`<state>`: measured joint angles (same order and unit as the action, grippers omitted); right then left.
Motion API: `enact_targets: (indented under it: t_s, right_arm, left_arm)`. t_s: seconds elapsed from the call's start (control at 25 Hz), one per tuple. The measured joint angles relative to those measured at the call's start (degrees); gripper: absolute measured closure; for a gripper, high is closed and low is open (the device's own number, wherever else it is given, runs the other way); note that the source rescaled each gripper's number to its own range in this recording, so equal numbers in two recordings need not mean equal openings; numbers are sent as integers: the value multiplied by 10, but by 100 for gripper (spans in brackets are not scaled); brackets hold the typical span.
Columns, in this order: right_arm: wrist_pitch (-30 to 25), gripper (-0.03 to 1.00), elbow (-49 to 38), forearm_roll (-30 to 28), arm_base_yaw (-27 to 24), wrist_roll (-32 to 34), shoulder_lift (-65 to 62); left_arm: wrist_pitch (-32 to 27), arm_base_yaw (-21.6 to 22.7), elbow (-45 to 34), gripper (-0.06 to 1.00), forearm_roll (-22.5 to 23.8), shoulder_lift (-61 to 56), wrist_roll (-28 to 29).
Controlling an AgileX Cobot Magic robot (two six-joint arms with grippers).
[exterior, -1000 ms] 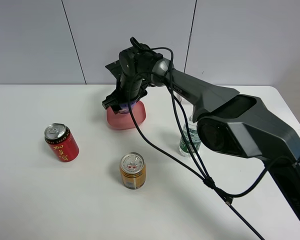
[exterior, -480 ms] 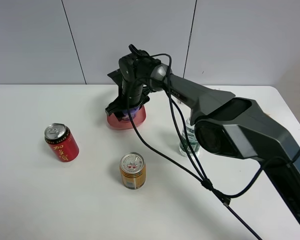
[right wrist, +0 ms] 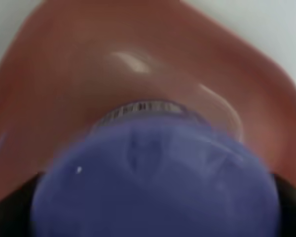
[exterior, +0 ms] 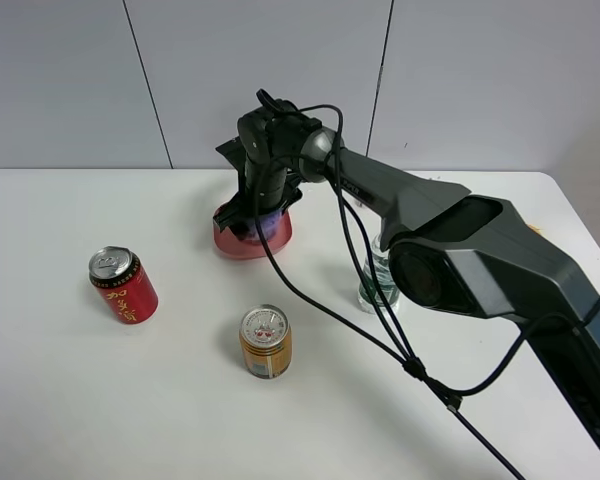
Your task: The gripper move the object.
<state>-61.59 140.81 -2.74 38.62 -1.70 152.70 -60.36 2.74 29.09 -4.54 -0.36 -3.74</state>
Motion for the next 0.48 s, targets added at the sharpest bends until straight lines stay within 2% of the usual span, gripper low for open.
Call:
enact_targets:
  t_s: [0.04, 0.08, 0.12, 0.32, 0.48]
  right_arm:
    - [1, 20, 0, 0, 0, 0, -2]
    - [2, 11, 0, 0, 0, 0, -2]
    - [2, 6, 0, 0, 0, 0, -3]
    - [-2, -1, 1, -1, 3, 0, -11]
    - [-55, -3, 18, 0, 18, -2, -47]
  left_arm:
    - [0, 0, 0, -6, 0, 0, 0]
    - [0, 0, 0, -6, 0, 0, 0]
    - [0, 0, 0, -6, 0, 0, 0]
    - [0, 0, 0, -6, 0, 0, 0]
    - [0, 0, 0, -6, 0, 0, -1]
